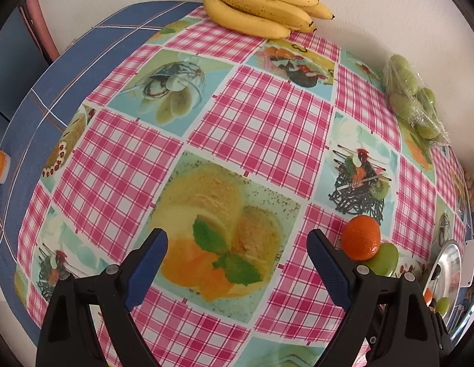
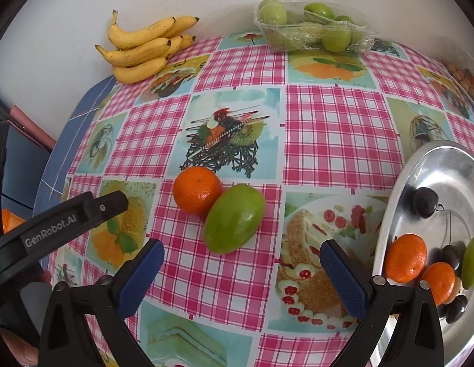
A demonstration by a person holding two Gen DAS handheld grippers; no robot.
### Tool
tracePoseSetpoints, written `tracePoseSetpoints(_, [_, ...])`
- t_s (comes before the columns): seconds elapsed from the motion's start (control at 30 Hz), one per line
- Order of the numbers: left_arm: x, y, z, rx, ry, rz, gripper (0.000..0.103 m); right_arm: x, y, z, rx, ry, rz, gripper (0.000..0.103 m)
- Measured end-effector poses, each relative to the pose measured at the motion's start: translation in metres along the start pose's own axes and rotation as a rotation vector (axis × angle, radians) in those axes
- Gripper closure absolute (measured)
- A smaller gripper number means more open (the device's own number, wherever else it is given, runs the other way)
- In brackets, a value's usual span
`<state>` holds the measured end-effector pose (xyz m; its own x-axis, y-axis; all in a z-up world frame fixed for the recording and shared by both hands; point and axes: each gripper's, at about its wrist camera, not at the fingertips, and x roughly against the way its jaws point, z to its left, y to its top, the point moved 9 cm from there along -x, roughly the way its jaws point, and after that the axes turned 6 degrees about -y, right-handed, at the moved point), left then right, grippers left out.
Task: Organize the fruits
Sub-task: 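Grasp the green pear with the right tool while the left tool closes on the tangerine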
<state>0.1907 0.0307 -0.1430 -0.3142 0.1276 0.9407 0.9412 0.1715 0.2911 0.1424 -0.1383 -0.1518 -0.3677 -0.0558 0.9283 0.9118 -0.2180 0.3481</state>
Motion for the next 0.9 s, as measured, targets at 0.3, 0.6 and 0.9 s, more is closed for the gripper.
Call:
tracePoseSetpoints(0.3, [-0.004, -0.002, -0.003, 0.021, -0.029, 0.030, 0.011, -0.007, 0.007, 0.005, 0.021, -0.012, -0.017, 0.009])
tracePoseSetpoints(0.6, [-0.006, -0.004, -0.002, 0.081, -0.081, 0.046, 0.011, -0.013, 0.011, 0.012, 0.030, 0.009, -0.026, 0.027])
tracePoseSetpoints(0.9, [-0.004, -0.005, -0.008, 0.084, -0.123, 0.060, 0.011, -0.012, 0.012, 0.009, 0.010, 0.015, -0.041, 0.056])
